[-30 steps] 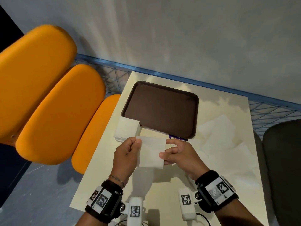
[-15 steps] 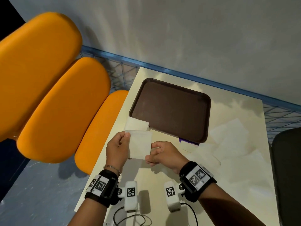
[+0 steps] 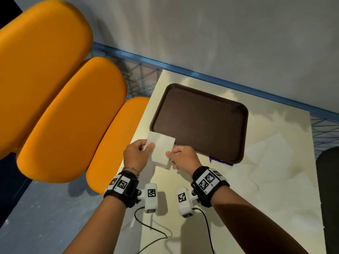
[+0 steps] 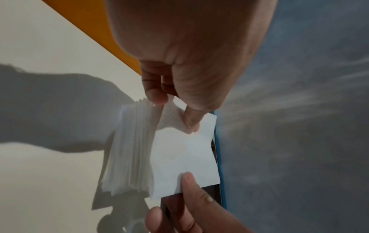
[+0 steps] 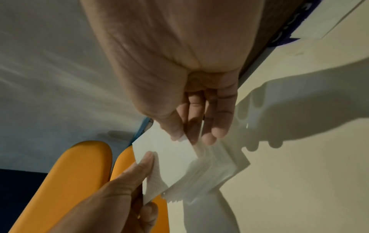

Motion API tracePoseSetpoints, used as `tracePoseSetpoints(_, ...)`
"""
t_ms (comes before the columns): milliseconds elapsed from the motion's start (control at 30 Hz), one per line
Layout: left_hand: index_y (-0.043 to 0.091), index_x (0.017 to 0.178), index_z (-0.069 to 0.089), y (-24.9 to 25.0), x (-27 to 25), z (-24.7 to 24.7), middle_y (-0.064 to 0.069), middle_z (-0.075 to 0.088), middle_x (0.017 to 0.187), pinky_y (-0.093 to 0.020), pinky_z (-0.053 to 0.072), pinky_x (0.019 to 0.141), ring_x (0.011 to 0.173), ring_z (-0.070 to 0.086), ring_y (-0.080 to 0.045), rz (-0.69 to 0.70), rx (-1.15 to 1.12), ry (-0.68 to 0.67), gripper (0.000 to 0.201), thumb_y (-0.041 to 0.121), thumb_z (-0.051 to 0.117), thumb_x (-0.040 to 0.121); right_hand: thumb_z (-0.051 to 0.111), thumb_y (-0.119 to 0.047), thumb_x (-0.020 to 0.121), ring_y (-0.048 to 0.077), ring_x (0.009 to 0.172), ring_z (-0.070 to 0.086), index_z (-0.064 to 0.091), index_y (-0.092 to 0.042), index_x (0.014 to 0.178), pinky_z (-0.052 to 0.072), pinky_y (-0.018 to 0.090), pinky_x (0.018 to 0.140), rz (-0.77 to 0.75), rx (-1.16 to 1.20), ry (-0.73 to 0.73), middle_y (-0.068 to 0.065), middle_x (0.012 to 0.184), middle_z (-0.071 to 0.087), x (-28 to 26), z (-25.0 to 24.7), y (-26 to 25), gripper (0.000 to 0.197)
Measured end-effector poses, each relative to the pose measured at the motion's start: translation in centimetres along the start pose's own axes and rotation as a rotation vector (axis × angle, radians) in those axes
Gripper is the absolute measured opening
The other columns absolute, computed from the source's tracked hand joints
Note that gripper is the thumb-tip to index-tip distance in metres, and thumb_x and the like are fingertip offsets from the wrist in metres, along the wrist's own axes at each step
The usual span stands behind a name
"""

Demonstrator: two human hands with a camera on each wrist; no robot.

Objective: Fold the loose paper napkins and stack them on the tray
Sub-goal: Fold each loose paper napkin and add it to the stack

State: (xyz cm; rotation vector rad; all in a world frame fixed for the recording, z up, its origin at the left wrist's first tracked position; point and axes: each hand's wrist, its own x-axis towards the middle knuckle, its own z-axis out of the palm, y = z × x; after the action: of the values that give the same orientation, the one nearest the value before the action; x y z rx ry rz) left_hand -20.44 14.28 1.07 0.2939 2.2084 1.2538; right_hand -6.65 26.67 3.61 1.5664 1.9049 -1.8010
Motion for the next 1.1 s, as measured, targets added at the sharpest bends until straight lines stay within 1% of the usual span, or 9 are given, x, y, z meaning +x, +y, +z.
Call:
tracePoseSetpoints(133, 0.022, 0.103, 0.08, -0.2, 0.9, 0.5, 0.006, 0.076, 0.087, -0.026, 0.054, 0.069, 0.084, 0.07, -0.018, 0.027, 0.101, 0.033, 0.013, 0.03, 0.078, 0.093, 0.08, -0.023, 0.091, 0.022, 0.064, 0.062, 0.073, -0.018, 0.082, 0.054, 0.035, 0.06, 0.009, -0.025, 0.024, 0.003, 0.072, 0.071, 0.8, 0.1, 0.1, 0.012)
tracePoseSetpoints(267, 0.02, 0.107, 0.079, -0.4, 1.1, 0.9, 0.007, 0.072, 0.086, -0.017, 0.043, 0.062, 0.075, 0.061, -0.005, 0.037, 0.169, 0.073, 0.018, 0.03, 0.079, 0.093, 0.085, -0.021, 0.086, 0.019, 0.064, 0.062, 0.072, -0.02, 0.082, 0.053, 0.032, 0.061, 0.02, -0.023, 0.041, 0.004, 0.076, 0.074, 1.6, 0.3, 0.6, 0.013)
tracePoseSetpoints(467, 0.022, 0.114, 0.075, -0.6, 1.0, 0.9, 0.009, 0.07, 0.096, -0.021, 0.046, 0.065, 0.087, 0.065, -0.014, 0.025, 0.211, 0.094, 0.028, 0.034, 0.081, 0.09, 0.091, -0.029, 0.08, 0.029, 0.094, 0.076, 0.071, -0.025, 0.087, 0.065, 0.045, 0.088, 0.047, -0.026, 0.075, 0.005, 0.096, 0.079, 2.5, 0.8, 1.4, 0.022)
tracePoseSetpoints(633, 0.023, 0.126, 0.068, -0.4, 0.6, 0.7, 0.004, 0.069, 0.118, -0.03, 0.052, 0.081, 0.104, 0.064, -0.016, 0.053, 0.205, 0.153, 0.047, 0.036, 0.086, 0.084, 0.091, -0.042, 0.076, 0.027, 0.102, 0.075, 0.068, -0.029, 0.08, 0.063, 0.048, 0.094, 0.014, -0.021, 0.11, 0.002, 0.103, 0.08, 1.8, 0.4, 2.0, 0.027)
tracePoseSetpoints(700, 0.023, 0.128, 0.066, -0.1, -0.1, 0.7, 0.001, 0.064, 0.127, -0.038, 0.054, 0.088, 0.112, 0.06, -0.019, 0.087, 0.24, 0.222, 0.053, 0.041, 0.087, 0.082, 0.089, -0.047, 0.074, 0.021, 0.103, 0.074, 0.069, -0.031, 0.088, 0.062, 0.045, 0.095, 0.008, -0.045, 0.142, -0.003, 0.107, 0.078, 0.8, -0.7, 2.8, 0.029)
tracePoseSetpoints(800, 0.022, 0.124, 0.067, 1.0, -2.3, 1.3, -0.001, 0.061, 0.125, -0.036, 0.047, 0.086, 0.119, 0.054, -0.023, 0.22, 0.281, 0.279, 0.047, 0.039, 0.085, 0.084, 0.087, -0.042, 0.073, 0.015, 0.099, 0.073, 0.069, -0.032, 0.096, 0.062, 0.041, 0.094, 0.012, -0.103, 0.193, -0.008, 0.103, 0.076, -1.7, -3.8, 5.3, 0.031)
tracePoseSetpoints(933, 0.026, 0.109, 0.072, 2.3, -6.6, 4.5, 0.008, 0.065, 0.115, -0.031, 0.046, 0.089, 0.111, 0.054, -0.014, 0.378, 0.282, 0.102, 0.024, 0.031, 0.081, 0.088, 0.086, -0.03, 0.082, 0.01, 0.099, 0.069, 0.069, -0.029, 0.107, 0.057, 0.031, 0.092, 0.03, -0.229, 0.266, -0.012, 0.107, 0.073, -6.8, -9.6, 11.3, 0.031)
tracePoseSetpoints(1033, 0.03, 0.105, 0.073, 1.8, -9.6, 8.9, 0.013, 0.065, 0.109, -0.028, 0.048, 0.085, 0.105, 0.058, -0.011, 0.438, 0.342, -0.174, 0.016, 0.027, 0.078, 0.09, 0.084, -0.024, 0.083, 0.008, 0.094, 0.066, 0.067, -0.033, 0.11, 0.047, 0.016, 0.079, 0.069, -0.274, 0.351, -0.013, 0.114, 0.069, -10.9, -13.5, 16.6, 0.033)
tracePoseSetpoints(1100, 0.03, 0.109, 0.071, 1.0, -11.2, 12.6, 0.012, 0.063, 0.115, -0.025, 0.046, 0.087, 0.112, 0.056, -0.01, 0.411, 0.452, -0.351, 0.019, 0.035, 0.074, 0.092, 0.084, -0.023, 0.083, 0.011, 0.098, 0.066, 0.067, -0.034, 0.114, 0.044, 0.016, 0.079, 0.095, -0.333, 0.399, -0.014, 0.117, 0.066, -13.5, -15.4, 20.1, 0.038)
